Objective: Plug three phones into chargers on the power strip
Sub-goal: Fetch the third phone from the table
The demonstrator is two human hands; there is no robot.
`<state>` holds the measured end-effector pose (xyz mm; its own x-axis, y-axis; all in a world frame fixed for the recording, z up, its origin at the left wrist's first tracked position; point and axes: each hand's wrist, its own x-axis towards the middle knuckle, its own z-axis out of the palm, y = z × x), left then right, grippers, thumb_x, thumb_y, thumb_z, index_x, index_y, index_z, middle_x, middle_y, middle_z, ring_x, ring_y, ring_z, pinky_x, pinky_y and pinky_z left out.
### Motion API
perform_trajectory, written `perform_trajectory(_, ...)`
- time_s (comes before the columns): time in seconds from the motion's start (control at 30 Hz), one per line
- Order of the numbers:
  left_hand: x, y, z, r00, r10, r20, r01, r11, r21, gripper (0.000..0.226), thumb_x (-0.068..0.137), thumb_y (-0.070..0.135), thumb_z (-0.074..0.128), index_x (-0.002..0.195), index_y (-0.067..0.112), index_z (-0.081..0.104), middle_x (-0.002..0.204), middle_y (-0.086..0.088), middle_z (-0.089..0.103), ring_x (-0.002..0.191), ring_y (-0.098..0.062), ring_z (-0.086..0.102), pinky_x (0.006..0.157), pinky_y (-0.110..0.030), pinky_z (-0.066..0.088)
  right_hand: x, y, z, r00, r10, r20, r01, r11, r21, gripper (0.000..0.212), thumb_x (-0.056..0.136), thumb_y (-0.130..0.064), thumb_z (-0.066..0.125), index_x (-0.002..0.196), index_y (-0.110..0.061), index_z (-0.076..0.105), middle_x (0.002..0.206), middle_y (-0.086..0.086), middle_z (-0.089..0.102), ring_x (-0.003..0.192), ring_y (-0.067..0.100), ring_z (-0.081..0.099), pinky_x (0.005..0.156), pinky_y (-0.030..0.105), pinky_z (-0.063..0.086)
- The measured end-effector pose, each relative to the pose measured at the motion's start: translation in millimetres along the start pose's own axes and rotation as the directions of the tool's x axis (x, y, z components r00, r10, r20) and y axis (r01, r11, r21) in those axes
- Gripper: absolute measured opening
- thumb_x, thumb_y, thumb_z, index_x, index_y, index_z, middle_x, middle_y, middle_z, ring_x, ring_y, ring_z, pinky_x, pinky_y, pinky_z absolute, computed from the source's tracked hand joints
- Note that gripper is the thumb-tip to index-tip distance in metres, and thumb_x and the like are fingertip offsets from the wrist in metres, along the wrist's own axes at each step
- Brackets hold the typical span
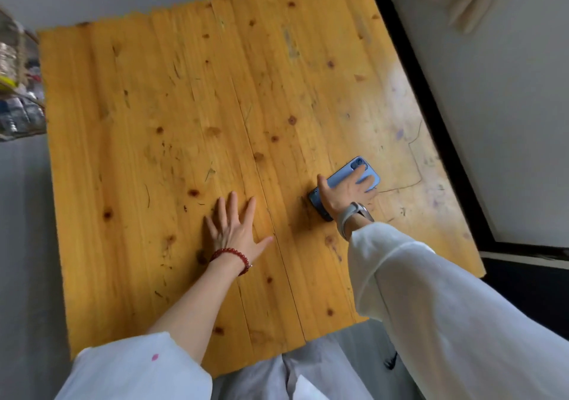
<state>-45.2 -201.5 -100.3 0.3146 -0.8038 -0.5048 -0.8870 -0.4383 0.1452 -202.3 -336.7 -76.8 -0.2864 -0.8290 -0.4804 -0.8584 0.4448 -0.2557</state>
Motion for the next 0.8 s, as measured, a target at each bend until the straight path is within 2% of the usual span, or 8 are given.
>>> perform_trajectory(0.1, 0.2, -5.7, 10.1, 0.999, 0.008, -0.036, -0.007, 1.0, 0.03, 0.092, 0.075, 0.072, 0.039, 0.14, 0.037, -0.016, 0.153, -0.005, -0.022, 0.139, -0.028, -0.022, 0.11, -0.055, -0.011, -0.5, -2.2, 12.8, 1.0, 0.006, -0.013, -0.007, 0.995, -0.096, 0.087, 0.08, -0.056, 0.048, 0.144, -0.016, 0.004, 0.154, 0.016, 0.003, 0.135, 0.045, 0.01, 0.105, 0.055, 0.024)
perform_trajectory(0.2, -2.1, -7.5, 11.7, 0.999, 0.015, -0.046, -0.014, 1.0, 0.025, 0.092, 0.075, 0.072, 0.038, 0.136, 0.038, -0.022, 0.153, -0.004, -0.022, 0.139, -0.027, -0.022, 0.11, -0.054, -0.011, -7.7, 2.3, 16.6, 0.999, -0.028, -0.037, 0.024, 0.994, -0.105, 0.079, 0.081, -0.04, 0.048, 0.143, -0.015, 0.008, 0.153, 0.017, 0.003, 0.136, 0.047, 0.008, 0.107, 0.054, 0.025)
perform_trajectory(0.43, -1.8, -7.1, 10.1, 1.0, 0.025, -0.018, -0.025, 1.0, 0.012, 0.091, 0.075, 0.073, 0.035, 0.132, 0.038, -0.027, 0.151, -0.003, -0.026, 0.138, -0.027, -0.026, 0.11, -0.055, -0.013, -30.2, 32.8, 11.8, 0.998, -0.054, -0.023, 0.052, 0.995, -0.086, 0.069, 0.077, -0.029, 0.055, 0.137, -0.025, 0.023, 0.146, 0.019, 0.016, 0.121, 0.042, 0.028, 0.097, 0.05, 0.033)
perform_trajectory(0.53, -0.1, -6.3, 7.1, 0.999, 0.045, 0.002, -0.045, 0.999, -0.011, 0.09, 0.077, 0.069, 0.039, 0.14, 0.036, -0.016, 0.152, -0.004, -0.025, 0.138, -0.028, -0.026, 0.109, -0.054, -0.013, -45.6, 42.1, 8.2, 1.0, 0.0, -0.016, 0.0, 1.0, 0.005, 0.067, 0.073, -0.029, 0.057, 0.134, -0.028, 0.03, 0.144, 0.014, 0.02, 0.121, 0.04, 0.027, 0.098, 0.05, 0.03)
perform_trajectory(0.63, -0.7, -12.4, 1.6, 0.996, 0.09, 0.021, -0.088, 0.995, -0.052, 0.081, 0.082, 0.056, 0.046, 0.143, 0.035, -0.005, 0.154, -0.003, -0.02, 0.139, -0.027, -0.023, 0.111, -0.054, -0.009, -74.1, 55.2, 1.8, 0.999, -0.011, -0.039, 0.021, 0.965, 0.262, 0.062, 0.073, -0.03, 0.059, 0.132, -0.024, 0.04, 0.132, 0.009, 0.041, 0.116, 0.039, 0.039, 0.098, 0.048, 0.037)
perform_trajectory(0.7, -5.8, -18.1, -3.6, 0.994, 0.109, 0.031, -0.106, 0.991, -0.082, 0.074, 0.085, 0.046, 0.048, 0.144, 0.032, 0.004, 0.155, 0.0, -0.013, 0.141, -0.024, -0.017, 0.114, -0.052, -0.004, -98.3, 63.7, -7.7, 0.997, 0.063, 0.049, -0.08, 0.805, 0.588, 0.053, 0.077, -0.027, 0.057, 0.129, -0.021, 0.047, 0.12, 0.006, 0.053, 0.107, 0.033, 0.052, 0.09, 0.045, 0.047)
perform_trajectory(0.77, -13.3, -18.9, -10.2, 0.995, 0.094, 0.043, -0.087, 0.986, -0.142, 0.067, 0.087, 0.039, 0.049, 0.143, 0.026, 0.014, 0.156, -0.002, -0.005, 0.142, -0.024, -0.011, 0.115, -0.05, 0.003, -122.9, 70.6, -20.6, 0.962, 0.139, 0.237, -0.274, 0.418, 0.866, 0.032, 0.084, -0.022, 0.051, 0.114, -0.017, 0.056, 0.104, 0.007, 0.058, 0.088, 0.024, 0.057, 0.071, 0.036, 0.047)
perform_trajectory(0.8, -18.2, -15.6, -14.0, 0.995, 0.084, 0.055, -0.073, 0.98, -0.182, 0.064, 0.088, 0.035, 0.049, 0.142, 0.023, 0.019, 0.156, -0.004, -0.002, 0.142, -0.026, -0.008, 0.115, -0.05, 0.007, -134.4, 76.0, -26.2, 0.931, 0.133, 0.341, -0.363, 0.209, 0.908, 0.022, 0.086, -0.021, 0.047, 0.103, -0.013, 0.058, 0.094, 0.01, 0.057, 0.079, 0.023, 0.055, 0.065, 0.033, 0.043)
